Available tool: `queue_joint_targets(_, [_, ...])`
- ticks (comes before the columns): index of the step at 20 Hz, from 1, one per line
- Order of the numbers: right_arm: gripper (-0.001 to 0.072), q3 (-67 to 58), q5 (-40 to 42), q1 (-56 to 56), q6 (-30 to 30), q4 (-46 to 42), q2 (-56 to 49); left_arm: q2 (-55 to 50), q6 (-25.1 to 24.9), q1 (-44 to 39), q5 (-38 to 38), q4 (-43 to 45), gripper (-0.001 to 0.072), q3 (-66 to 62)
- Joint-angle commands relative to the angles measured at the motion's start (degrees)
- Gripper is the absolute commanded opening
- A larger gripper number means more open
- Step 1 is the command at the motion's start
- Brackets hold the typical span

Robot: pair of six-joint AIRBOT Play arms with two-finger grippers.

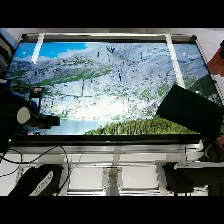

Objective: Fold the clothes and pants, and hang the long-sleeved shirts on hangers.

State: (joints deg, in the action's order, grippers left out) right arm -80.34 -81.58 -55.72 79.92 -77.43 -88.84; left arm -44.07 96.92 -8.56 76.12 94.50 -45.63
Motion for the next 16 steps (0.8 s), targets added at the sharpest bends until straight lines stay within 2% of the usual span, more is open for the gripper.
queue_joint_targets(1, [0.0651,0.11,-0.94,-1.86,-1.33,8.13,6.86,0.04,-0.02,0.02,0.00,0.00,0.0029,0.04])
queue_joint_targets(2, [0.0649,0.13,-1.66,-0.66,-1.31,8.50,9.66,0.04,-0.02,0.02,0.00,0.02,0.0029,0.04])
queue_joint_targets(3, [0.0591,0.13,-2.36,0.87,-1.31,8.85,12.33,0.04,-0.02,0.02,0.00,0.00,0.0029,0.04])
queue_joint_targets(4, [0.0415,0.17,-3.30,3.02,-1.40,9.22,15.37,0.04,-0.02,0.02,0.00,0.02,0.0029,0.04])
queue_joint_targets(5, [0.0184,0.24,-4.44,5.66,-1.79,9.33,18.43,0.04,-0.02,0.02,0.00,0.02,0.0029,0.04])
queue_joint_targets(6, [0.0068,0.24,-5.79,8.55,-2.89,9.29,21.09,0.04,-0.02,0.02,0.00,0.00,0.0029,0.04])
queue_joint_targets(10, [0.0060,1.20,-10.10,22.14,-3.02,8.35,29.77,0.04,-0.02,0.02,0.00,0.00,0.0029,0.04])
queue_joint_targets(16, [0.0060,15.80,-9.73,37.99,-0.42,8.31,40.79,0.04,-0.02,0.02,0.00,0.00,0.0029,0.04])
